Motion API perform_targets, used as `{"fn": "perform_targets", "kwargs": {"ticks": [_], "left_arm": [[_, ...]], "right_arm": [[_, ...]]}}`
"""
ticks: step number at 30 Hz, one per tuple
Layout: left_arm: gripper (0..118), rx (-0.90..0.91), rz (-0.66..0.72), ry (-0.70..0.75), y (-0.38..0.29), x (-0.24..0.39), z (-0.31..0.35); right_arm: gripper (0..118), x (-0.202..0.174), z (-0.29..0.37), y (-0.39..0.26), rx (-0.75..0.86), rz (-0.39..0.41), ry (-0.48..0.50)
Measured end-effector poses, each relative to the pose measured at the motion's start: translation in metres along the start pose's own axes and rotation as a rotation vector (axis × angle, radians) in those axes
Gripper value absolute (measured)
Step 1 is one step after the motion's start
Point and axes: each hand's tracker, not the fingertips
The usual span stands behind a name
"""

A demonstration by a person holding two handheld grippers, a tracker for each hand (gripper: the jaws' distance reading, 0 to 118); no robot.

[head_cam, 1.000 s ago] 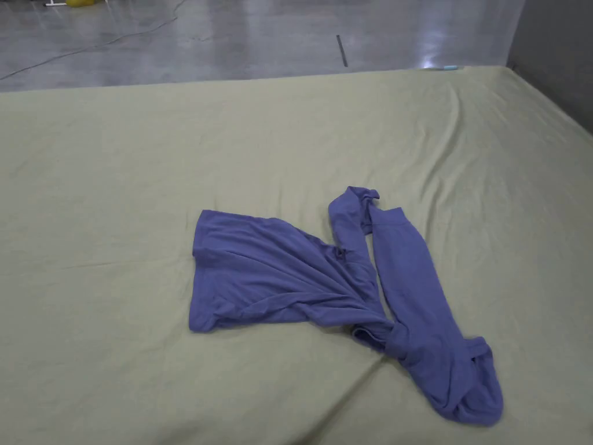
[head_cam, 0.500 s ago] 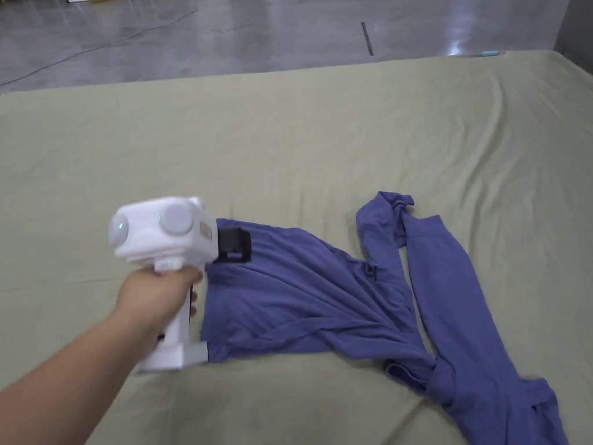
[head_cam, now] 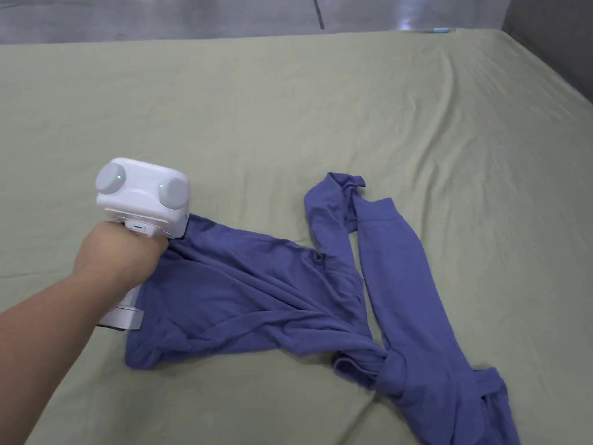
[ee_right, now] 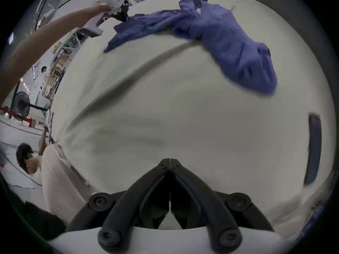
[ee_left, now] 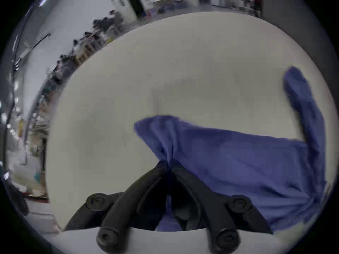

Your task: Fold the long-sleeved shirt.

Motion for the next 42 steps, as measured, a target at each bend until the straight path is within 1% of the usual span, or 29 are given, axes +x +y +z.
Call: {"fn": "perform_targets", "kwargs": {"ticks": [1, 2, 3, 4, 5, 6, 7, 8, 9, 10, 12, 14, 15, 16, 17, 18, 19, 20, 21, 22, 23, 24, 26, 29, 31, 33, 35, 38, 42], "left_arm": [[0, -0.013, 0.088, -0.135, -0.007, -0.002, 0.009], [0, -0.016, 0.222, -0.238, -0.011, -0.011, 0.016], [0, -0.003, 0.329, -0.281, -0.016, -0.021, 0.028], [0, 0.028, 0.369, -0.325, -0.021, -0.030, 0.039], [0, 0.072, 0.357, -0.350, -0.022, -0.041, 0.048], [0, 0.103, 0.322, -0.330, -0.027, -0.048, 0.063], [0, 0.130, 0.293, -0.297, -0.033, -0.053, 0.076], [0, 0.150, 0.261, -0.283, -0.039, -0.059, 0.089], [0, 0.177, 0.249, -0.283, -0.056, -0.053, 0.111], [0, 0.173, 0.259, -0.291, -0.065, -0.058, 0.122], [0, 0.201, 0.293, -0.324, -0.083, -0.068, 0.144], [0, 0.219, 0.291, -0.337, -0.102, -0.068, 0.167], [0, 0.226, 0.285, -0.335, -0.110, -0.069, 0.175], [0, 0.235, 0.269, -0.333, -0.116, -0.069, 0.182], [0, 0.252, 0.256, -0.321, -0.124, -0.067, 0.191], [0, 0.262, 0.245, -0.306, -0.131, -0.067, 0.197], [0, 0.264, 0.245, -0.301, -0.137, -0.068, 0.201], [0, 0.268, 0.250, -0.305, -0.144, -0.070, 0.204], [0, 0.269, 0.264, -0.319, -0.151, -0.074, 0.207], [0, 0.262, 0.293, -0.347, -0.156, -0.076, 0.208], [0, 0.257, 0.308, -0.360, -0.162, -0.078, 0.210], [0, 0.253, 0.324, -0.364, -0.168, -0.080, 0.213], [0, 0.257, 0.334, -0.380, -0.176, -0.086, 0.224], [0, 0.283, 0.356, -0.388, -0.178, -0.099, 0.250], [0, 0.323, 0.374, -0.398, -0.168, -0.108, 0.273], [0, 0.396, 0.381, -0.407, -0.151, -0.119, 0.305], [0, 0.479, 0.366, -0.376, -0.132, -0.126, 0.342], [0, 0.593, 0.382, -0.392, -0.098, -0.142, 0.397], [0, 0.721, 0.371, -0.330, -0.050, -0.160, 0.468]], "right_arm": [[2, 0.004, 0.000, 0.020, 0.033, 0.019, -0.011], [2, 0.008, 0.002, 0.047, 0.080, 0.037, -0.016], [2, 0.012, 0.005, 0.075, 0.142, 0.054, -0.005], [3, 0.017, 0.007, 0.103, 0.196, 0.058, 0.023], [13, 0.026, 0.006, 0.138, 0.235, 0.043, 0.065], [64, 0.035, 0.002, 0.173, 0.247, 0.012, 0.118], [112, 0.044, -0.004, 0.208, 0.235, -0.023, 0.138], [118, 0.051, -0.017, 0.246, 0.167, -0.071, 0.134], [116, 0.059, -0.028, 0.275, 0.143, -0.116, 0.137], [117, 0.061, -0.038, 0.303, 0.189, -0.156, 0.125], [117, 0.063, -0.061, 0.348, 0.157, -0.221, 0.060], [116, 0.057, -0.085, 0.372, 0.104, -0.221, 0.040], [108, 0.052, -0.099, 0.378, 0.060, -0.229, 0.038], [90, 0.050, -0.107, 0.379, 0.013, -0.201, 0.020], [62, 0.042, -0.117, 0.377, -0.020, -0.160, -0.050], [62, 0.036, -0.126, 0.376, -0.054, -0.095, -0.125], [49, 0.033, -0.133, 0.371, -0.078, -0.053, -0.194], [25, 0.029, -0.134, 0.359, -0.076, -0.020, -0.236], [12, 0.028, -0.128, 0.352, -0.033, 0.013, -0.197], [12, 0.027, -0.122, 0.350, -0.008, 0.030, -0.168], [11, 0.029, -0.114, 0.347, -0.045, 0.037, -0.133], [10, 0.038, -0.106, 0.341, -0.055, 0.025, -0.125], [9, 0.041, -0.072, 0.332, 0.050, 0.052, -0.149], [9, 0.042, 0.002, 0.325, 0.177, 0.074, -0.127], [9, 0.035, 0.059, 0.324, 0.262, 0.117, -0.126], [9, 0.021, 0.125, 0.327, 0.354, 0.182, -0.155], [9, 0.008, 0.185, 0.330, 0.448, 0.207, -0.198], [9, -0.022, 0.271, 0.338, 0.558, 0.253, -0.253], [9, -0.059, 0.367, 0.364, 0.676, 0.337, -0.386]]}}
